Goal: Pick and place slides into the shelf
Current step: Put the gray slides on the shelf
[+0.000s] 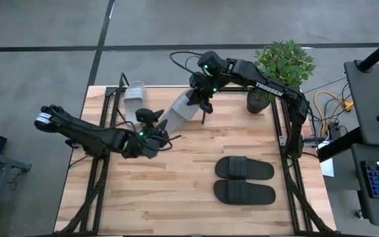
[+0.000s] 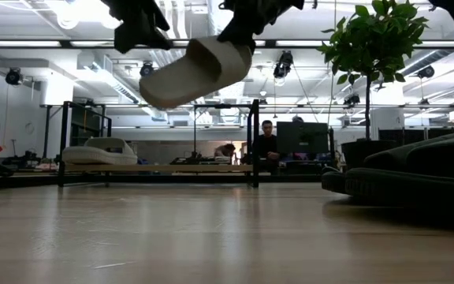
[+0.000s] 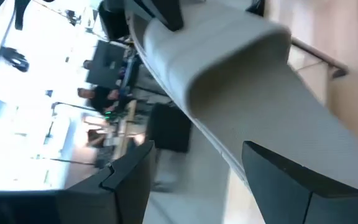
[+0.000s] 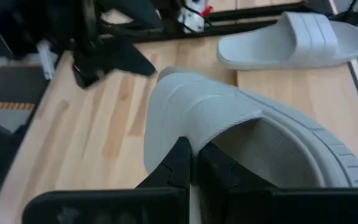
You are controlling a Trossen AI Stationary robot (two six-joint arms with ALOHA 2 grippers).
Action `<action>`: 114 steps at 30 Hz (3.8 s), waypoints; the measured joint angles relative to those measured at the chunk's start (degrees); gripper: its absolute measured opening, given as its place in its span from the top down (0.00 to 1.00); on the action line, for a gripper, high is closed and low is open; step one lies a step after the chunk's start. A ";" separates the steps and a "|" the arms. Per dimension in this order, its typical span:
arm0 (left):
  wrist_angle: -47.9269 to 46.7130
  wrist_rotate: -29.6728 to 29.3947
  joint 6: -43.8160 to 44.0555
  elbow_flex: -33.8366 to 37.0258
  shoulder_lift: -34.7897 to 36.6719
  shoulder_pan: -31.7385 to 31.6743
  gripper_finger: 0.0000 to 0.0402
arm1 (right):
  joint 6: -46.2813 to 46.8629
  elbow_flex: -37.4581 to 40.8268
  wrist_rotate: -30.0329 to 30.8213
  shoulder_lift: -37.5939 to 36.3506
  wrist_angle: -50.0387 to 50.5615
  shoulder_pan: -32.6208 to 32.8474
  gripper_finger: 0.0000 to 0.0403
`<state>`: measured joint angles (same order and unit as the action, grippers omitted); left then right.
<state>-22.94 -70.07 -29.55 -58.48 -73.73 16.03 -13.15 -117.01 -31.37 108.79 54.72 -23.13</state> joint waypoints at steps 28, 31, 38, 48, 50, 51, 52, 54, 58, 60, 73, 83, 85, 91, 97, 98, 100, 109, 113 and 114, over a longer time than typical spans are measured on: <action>22.66 5.70 -18.81 -0.04 -0.86 -1.91 0.44 | 2.43 -0.62 -10.86 -0.08 -0.62 1.32 0.98; 23.23 6.93 -18.83 -0.04 -0.87 -2.46 0.44 | 2.33 -0.62 -10.97 -0.08 -0.84 2.29 0.98; 24.30 6.98 -18.87 -0.48 -0.84 -2.58 0.51 | 2.51 -0.62 -11.04 -0.08 -0.70 2.86 0.98; 24.20 7.58 -17.58 -0.44 -0.88 -2.61 0.97 | 2.51 -0.62 -11.21 -0.08 -0.45 2.86 0.98; 24.22 8.05 -17.63 -0.44 -0.88 -2.87 0.97 | 2.38 -0.62 -11.19 -0.10 -0.35 2.86 0.98; 24.22 8.03 -17.56 -0.44 -0.88 -2.97 0.98 | 2.30 -0.62 -11.19 -0.10 -0.38 2.84 0.98; 24.20 7.88 -17.56 -0.42 -0.88 -3.03 0.99 | 2.29 -0.62 -11.17 -0.10 -0.41 2.82 0.98; 24.20 7.53 -17.61 -0.42 -0.88 -3.19 0.99 | 2.32 -0.62 -10.99 -0.10 -0.50 2.82 0.97; 24.30 5.89 -17.74 -0.44 -0.75 -3.19 1.00 | 1.19 -0.64 -10.40 -0.10 -0.58 2.58 0.93; 24.33 5.17 -17.68 -0.41 -0.43 -3.23 1.00 | -0.67 -0.64 -10.40 -0.10 -0.65 2.52 0.91; 24.04 -6.21 -16.97 -0.02 1.95 -3.30 1.00 | -0.34 -4.73 2.76 -0.51 0.81 0.92 0.77; 23.85 -9.89 -1.13 1.78 7.78 -3.41 1.00 | -5.86 -7.18 3.10 -3.52 3.94 0.56 0.80; 24.00 -9.76 0.82 2.91 9.22 -3.66 1.00 | -7.83 -6.43 3.17 -4.69 4.10 0.97 0.80; 24.40 -9.74 11.45 8.16 14.55 -5.32 1.00 | -12.82 -3.67 3.17 -6.90 2.89 3.24 0.80; 32.69 -6.07 17.60 14.70 17.93 -7.33 1.00 | -15.76 0.27 3.61 -7.27 0.33 4.45 0.80; 35.76 -5.11 17.61 16.05 18.13 -7.76 1.00 | -15.63 1.12 3.76 -7.27 -0.75 4.43 0.81; 43.53 -4.83 15.69 18.99 18.13 -8.62 1.00 | -15.17 3.27 4.97 -7.43 -3.21 4.38 0.81; 83.45 2.21 5.93 32.09 14.43 -17.40 1.00 | -16.02 18.56 12.44 -11.68 -20.14 4.00 0.82; 94.51 7.23 5.14 34.85 12.31 -20.14 1.00 | -17.16 28.00 14.06 -15.43 -33.75 4.67 0.83; 95.62 7.83 5.04 35.06 11.79 -20.36 1.00 | -16.41 30.76 14.16 -16.50 -38.17 4.78 0.83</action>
<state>72.68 -62.24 -24.51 -23.42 -61.94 -4.32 -29.56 -86.24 -17.22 92.29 16.55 -18.35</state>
